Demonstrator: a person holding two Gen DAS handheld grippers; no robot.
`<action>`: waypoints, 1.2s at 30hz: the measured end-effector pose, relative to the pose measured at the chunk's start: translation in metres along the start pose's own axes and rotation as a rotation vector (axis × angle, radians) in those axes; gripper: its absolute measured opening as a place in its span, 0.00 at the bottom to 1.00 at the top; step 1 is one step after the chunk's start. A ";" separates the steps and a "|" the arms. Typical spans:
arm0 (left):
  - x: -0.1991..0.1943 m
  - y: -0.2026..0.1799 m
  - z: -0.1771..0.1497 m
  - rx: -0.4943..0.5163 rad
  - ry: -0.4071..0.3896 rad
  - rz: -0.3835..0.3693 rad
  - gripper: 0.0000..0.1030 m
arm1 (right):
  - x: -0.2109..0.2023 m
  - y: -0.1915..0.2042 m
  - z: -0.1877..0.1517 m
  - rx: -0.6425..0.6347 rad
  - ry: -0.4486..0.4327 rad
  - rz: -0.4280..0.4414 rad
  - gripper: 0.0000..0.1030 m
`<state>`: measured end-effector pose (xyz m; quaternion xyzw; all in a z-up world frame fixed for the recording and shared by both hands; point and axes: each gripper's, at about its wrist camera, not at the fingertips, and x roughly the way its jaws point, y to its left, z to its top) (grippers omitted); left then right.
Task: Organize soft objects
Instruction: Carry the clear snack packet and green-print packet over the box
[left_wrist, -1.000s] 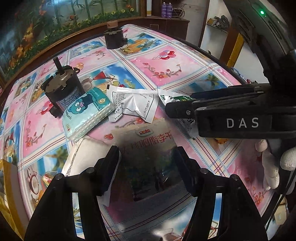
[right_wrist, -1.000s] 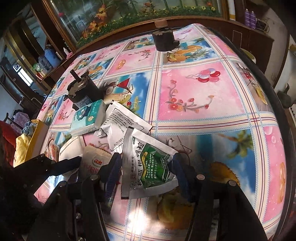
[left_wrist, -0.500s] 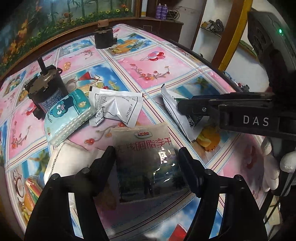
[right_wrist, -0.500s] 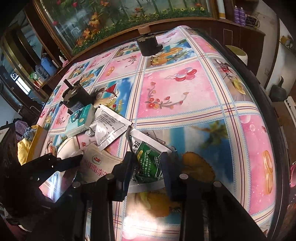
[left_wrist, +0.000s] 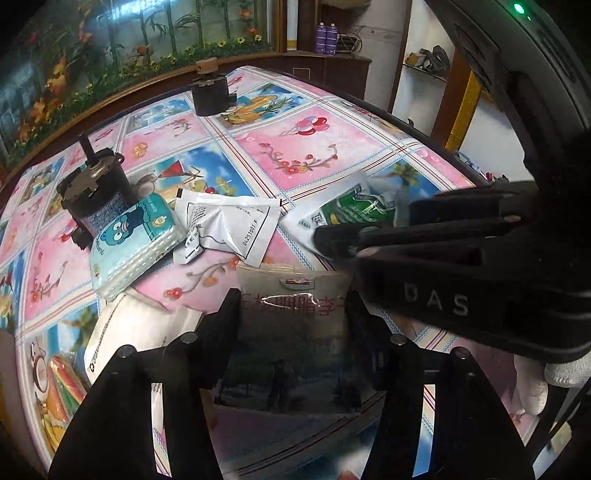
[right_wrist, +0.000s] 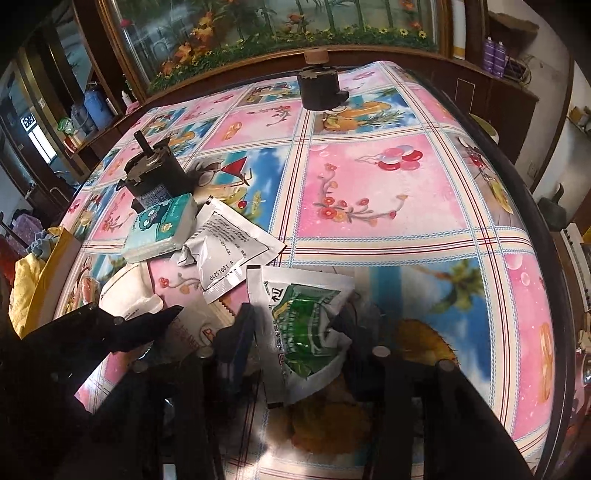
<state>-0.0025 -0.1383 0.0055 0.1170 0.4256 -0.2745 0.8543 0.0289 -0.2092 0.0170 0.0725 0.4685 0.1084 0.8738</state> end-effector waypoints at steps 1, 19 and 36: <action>-0.002 0.001 -0.001 -0.014 0.002 -0.008 0.51 | -0.002 -0.001 -0.001 0.006 -0.005 0.006 0.15; -0.134 0.051 -0.041 -0.241 -0.164 -0.053 0.51 | -0.064 0.061 -0.012 -0.054 -0.094 0.085 0.15; -0.222 0.212 -0.104 -0.456 -0.205 0.340 0.52 | -0.063 0.237 -0.014 -0.330 -0.049 0.311 0.14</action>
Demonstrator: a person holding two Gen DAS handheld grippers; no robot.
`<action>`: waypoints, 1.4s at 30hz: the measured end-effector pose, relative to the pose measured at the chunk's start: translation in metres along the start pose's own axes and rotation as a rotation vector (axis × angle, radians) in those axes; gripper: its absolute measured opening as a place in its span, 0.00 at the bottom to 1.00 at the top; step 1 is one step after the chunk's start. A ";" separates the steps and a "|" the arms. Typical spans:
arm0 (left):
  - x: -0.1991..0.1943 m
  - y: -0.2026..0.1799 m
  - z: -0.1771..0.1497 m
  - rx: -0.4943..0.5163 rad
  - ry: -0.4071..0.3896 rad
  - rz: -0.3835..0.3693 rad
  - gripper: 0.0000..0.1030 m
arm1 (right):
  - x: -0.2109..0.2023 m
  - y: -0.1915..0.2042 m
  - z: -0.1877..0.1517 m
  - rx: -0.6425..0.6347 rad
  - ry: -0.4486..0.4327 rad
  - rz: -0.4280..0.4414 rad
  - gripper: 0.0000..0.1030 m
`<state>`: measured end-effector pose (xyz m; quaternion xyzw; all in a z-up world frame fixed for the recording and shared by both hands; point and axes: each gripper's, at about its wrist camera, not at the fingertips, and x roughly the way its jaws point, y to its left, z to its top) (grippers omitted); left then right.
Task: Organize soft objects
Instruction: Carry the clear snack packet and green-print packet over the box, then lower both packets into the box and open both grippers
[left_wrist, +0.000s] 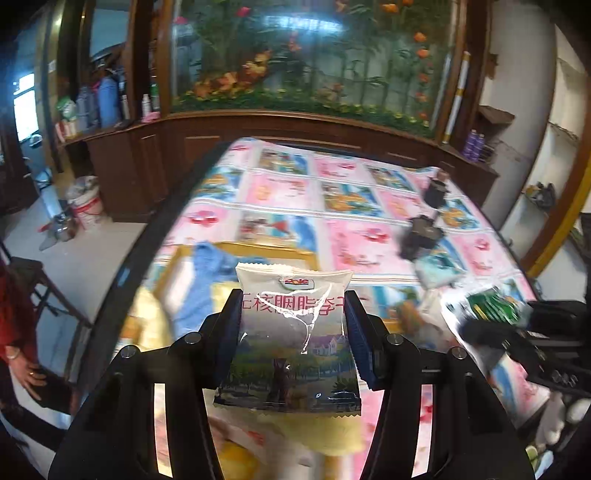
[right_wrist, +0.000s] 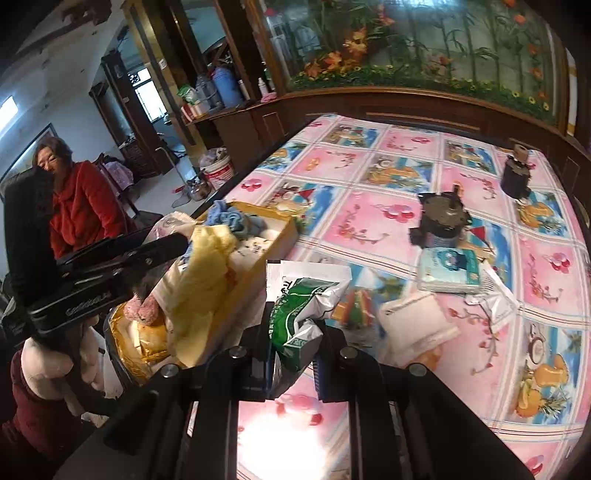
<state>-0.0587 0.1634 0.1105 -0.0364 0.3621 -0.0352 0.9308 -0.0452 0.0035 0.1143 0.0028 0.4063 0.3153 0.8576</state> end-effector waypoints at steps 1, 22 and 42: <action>0.004 0.009 0.002 -0.009 0.006 0.014 0.52 | 0.005 0.008 0.001 -0.013 0.006 0.015 0.14; 0.092 0.103 0.006 -0.126 0.140 0.147 0.57 | 0.120 0.132 -0.029 -0.178 0.291 0.245 0.14; 0.019 0.086 0.019 -0.110 -0.042 0.295 0.60 | 0.096 0.156 -0.037 -0.333 0.145 0.158 0.41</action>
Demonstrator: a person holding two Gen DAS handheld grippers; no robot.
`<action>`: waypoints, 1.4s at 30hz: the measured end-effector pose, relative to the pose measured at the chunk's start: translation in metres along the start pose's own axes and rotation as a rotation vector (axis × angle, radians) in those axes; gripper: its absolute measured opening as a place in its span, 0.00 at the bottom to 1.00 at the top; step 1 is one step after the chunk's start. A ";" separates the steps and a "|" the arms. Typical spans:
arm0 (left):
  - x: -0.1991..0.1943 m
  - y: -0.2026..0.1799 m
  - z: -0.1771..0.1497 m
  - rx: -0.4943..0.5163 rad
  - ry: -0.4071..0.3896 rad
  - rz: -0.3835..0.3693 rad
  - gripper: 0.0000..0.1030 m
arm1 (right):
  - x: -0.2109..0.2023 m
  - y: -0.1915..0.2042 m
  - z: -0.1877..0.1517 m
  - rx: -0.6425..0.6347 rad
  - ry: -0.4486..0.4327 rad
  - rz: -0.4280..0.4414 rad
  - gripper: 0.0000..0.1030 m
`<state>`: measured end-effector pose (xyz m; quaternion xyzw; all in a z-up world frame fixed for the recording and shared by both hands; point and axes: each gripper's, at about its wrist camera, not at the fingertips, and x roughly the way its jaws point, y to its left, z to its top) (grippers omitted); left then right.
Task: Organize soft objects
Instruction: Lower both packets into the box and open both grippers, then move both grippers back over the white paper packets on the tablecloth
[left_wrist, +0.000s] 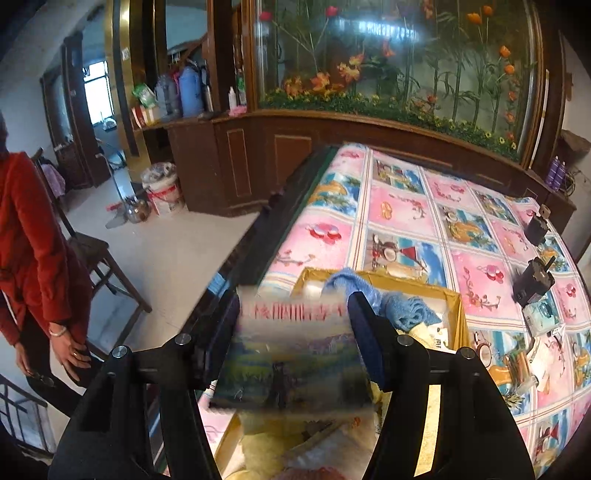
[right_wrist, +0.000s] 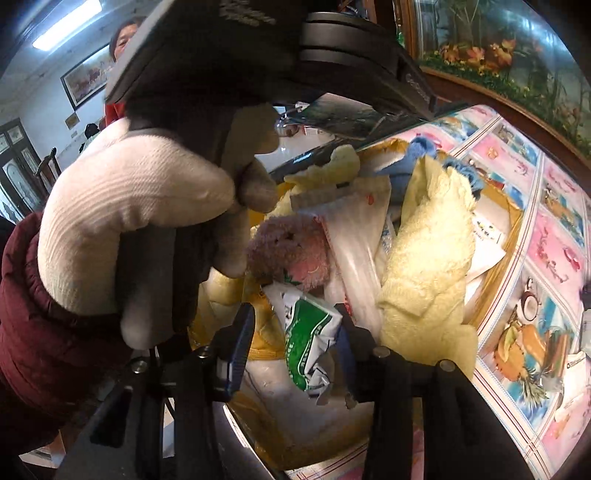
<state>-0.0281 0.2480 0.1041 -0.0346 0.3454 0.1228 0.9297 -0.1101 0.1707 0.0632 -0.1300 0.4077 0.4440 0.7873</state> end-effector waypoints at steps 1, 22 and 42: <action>-0.006 -0.001 0.000 0.008 -0.017 0.017 0.60 | -0.005 -0.001 -0.001 0.003 -0.012 -0.003 0.41; -0.075 -0.068 -0.008 0.154 -0.120 0.055 0.60 | -0.090 -0.082 -0.053 0.259 -0.175 -0.059 0.42; -0.031 -0.185 -0.048 0.241 0.209 -0.319 0.60 | -0.178 -0.238 -0.165 0.668 -0.248 -0.322 0.42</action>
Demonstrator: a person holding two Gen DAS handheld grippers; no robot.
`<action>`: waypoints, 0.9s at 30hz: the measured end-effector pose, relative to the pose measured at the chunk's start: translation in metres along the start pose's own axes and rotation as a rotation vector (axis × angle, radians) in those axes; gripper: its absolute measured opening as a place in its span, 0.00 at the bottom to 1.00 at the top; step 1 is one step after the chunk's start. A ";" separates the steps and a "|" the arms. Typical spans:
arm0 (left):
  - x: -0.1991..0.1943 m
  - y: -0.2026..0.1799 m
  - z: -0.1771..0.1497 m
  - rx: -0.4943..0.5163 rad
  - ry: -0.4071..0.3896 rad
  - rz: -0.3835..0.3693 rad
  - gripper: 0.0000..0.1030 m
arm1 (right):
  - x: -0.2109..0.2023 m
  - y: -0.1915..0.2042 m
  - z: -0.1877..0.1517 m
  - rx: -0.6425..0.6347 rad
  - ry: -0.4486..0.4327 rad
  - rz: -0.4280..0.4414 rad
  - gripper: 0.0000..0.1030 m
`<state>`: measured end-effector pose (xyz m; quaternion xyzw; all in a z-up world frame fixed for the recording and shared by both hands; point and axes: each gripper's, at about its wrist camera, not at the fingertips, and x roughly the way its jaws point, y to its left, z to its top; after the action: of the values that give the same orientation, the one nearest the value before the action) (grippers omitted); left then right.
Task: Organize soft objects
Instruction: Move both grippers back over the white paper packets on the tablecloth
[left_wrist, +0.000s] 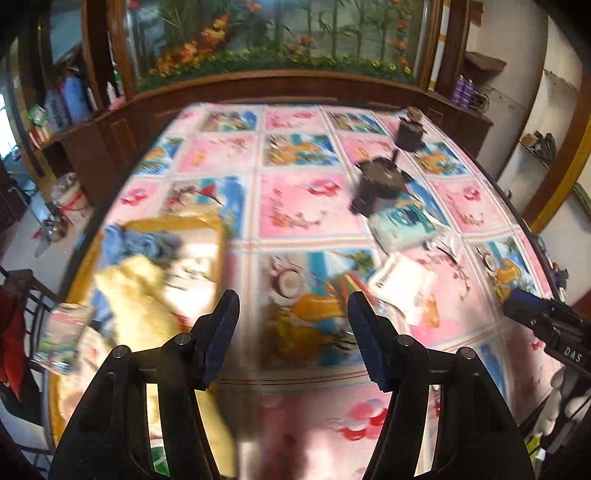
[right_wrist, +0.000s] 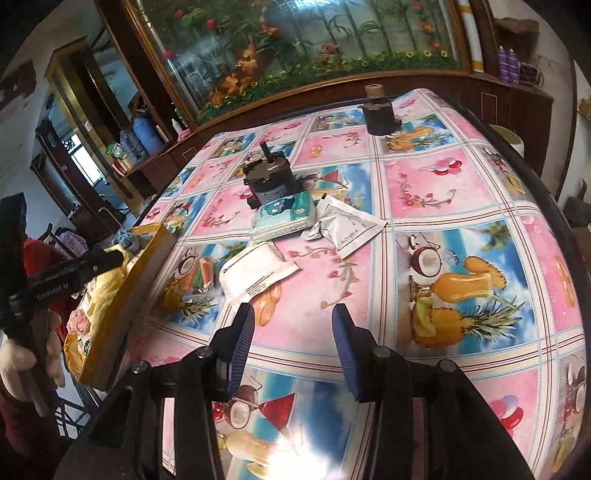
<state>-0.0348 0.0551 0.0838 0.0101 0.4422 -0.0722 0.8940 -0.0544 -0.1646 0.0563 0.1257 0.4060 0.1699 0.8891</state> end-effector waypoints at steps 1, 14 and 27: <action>0.004 -0.004 -0.002 -0.001 0.013 -0.012 0.60 | 0.003 -0.002 0.004 0.001 0.003 0.004 0.42; 0.021 0.000 -0.019 -0.059 0.086 -0.076 0.60 | 0.087 0.012 0.090 -0.080 0.060 0.003 0.42; 0.025 -0.002 -0.012 -0.042 0.064 -0.152 0.60 | 0.105 0.028 0.083 -0.129 0.252 0.179 0.43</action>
<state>-0.0291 0.0509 0.0569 -0.0401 0.4712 -0.1300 0.8715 0.0681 -0.1037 0.0485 0.0816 0.4896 0.2888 0.8187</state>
